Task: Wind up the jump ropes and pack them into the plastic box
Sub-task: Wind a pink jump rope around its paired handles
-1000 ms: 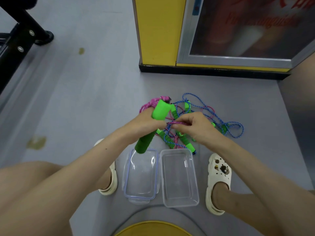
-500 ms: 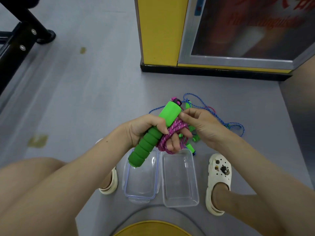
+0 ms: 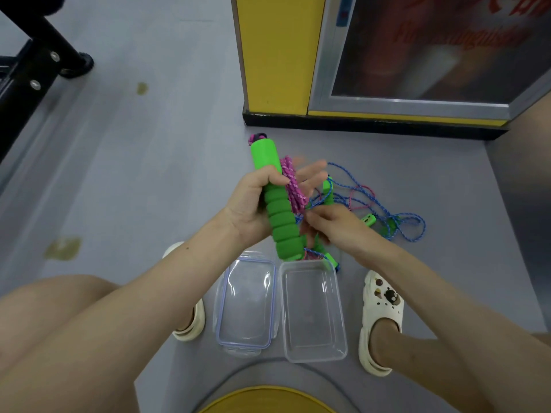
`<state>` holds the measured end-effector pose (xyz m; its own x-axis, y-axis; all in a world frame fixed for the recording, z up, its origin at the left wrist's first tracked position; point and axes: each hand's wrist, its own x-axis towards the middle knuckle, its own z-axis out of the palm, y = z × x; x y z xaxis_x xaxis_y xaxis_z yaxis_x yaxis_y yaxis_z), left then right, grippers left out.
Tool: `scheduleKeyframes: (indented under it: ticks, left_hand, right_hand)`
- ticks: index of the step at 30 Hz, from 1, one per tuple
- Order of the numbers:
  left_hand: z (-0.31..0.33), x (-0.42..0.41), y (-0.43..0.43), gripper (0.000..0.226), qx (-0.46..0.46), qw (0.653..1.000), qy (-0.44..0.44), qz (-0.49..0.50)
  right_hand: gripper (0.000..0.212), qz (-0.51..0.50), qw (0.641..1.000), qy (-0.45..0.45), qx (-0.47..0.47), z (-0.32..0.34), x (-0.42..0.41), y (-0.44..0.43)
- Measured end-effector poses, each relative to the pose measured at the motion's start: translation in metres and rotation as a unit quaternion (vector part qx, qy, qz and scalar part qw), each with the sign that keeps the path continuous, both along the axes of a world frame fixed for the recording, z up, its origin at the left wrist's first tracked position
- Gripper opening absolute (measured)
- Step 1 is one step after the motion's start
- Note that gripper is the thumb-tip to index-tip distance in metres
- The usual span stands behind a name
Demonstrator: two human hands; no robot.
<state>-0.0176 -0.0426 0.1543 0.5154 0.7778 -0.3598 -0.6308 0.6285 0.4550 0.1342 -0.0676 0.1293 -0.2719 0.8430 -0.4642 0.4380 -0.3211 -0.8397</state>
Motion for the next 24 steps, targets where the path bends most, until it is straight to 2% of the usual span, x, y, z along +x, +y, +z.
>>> scheduleKeyframes:
  ticks: [2,4,5,8,9,12,13,14,18,21,24]
  left_hand:
    - [0.001,0.001,0.003,0.034,-0.043,0.994,0.083,0.059]
    - [-0.005,0.0,0.006,0.02,-0.05,0.977,0.193,0.072]
    - [-0.009,-0.002,0.007,0.02,-0.025,0.961,0.271,0.054]
    - [-0.015,-0.007,0.005,0.045,0.108,0.874,0.472,-0.04]
    - [-0.016,-0.008,0.003,0.047,0.14,0.848,0.505,-0.076]
    - [-0.016,-0.011,0.0,0.016,0.207,0.791,0.55,-0.169]
    - [-0.016,-0.013,-0.001,0.017,0.216,0.776,0.56,-0.194]
    - [-0.016,-0.015,-0.001,0.019,0.214,0.778,0.549,-0.216]
    - [-0.016,-0.021,-0.006,0.024,0.157,0.853,0.391,-0.308]
    - [-0.016,-0.028,-0.006,0.029,0.136,0.889,0.237,-0.368]
    - [-0.018,-0.032,-0.003,0.039,0.128,0.91,0.112,-0.379]
  right_hand:
    - [0.024,0.039,0.999,-0.006,0.006,0.0,-0.001,0.0]
    - [0.019,0.076,0.997,-0.01,0.02,-0.002,-0.003,-0.001]
    - [0.018,0.089,0.996,-0.017,0.026,-0.003,-0.003,-0.003]
    - [0.014,0.08,0.993,-0.053,0.066,-0.005,0.0,-0.001]
    - [0.012,0.062,0.993,-0.059,0.081,-0.003,0.002,0.001]
    - [0.006,0.003,0.994,-0.034,0.108,0.004,0.007,0.007]
    - [0.008,-0.008,0.993,-0.026,0.113,0.006,0.007,0.008]
    - [0.011,-0.02,0.993,-0.019,0.117,0.007,0.008,0.009]
    - [0.021,-0.076,0.99,0.042,0.113,0.011,0.005,0.007]
    - [0.013,-0.092,0.988,0.087,0.086,0.016,0.004,0.006]
    - [0.01,-0.102,0.986,0.114,0.069,0.017,0.004,0.007]
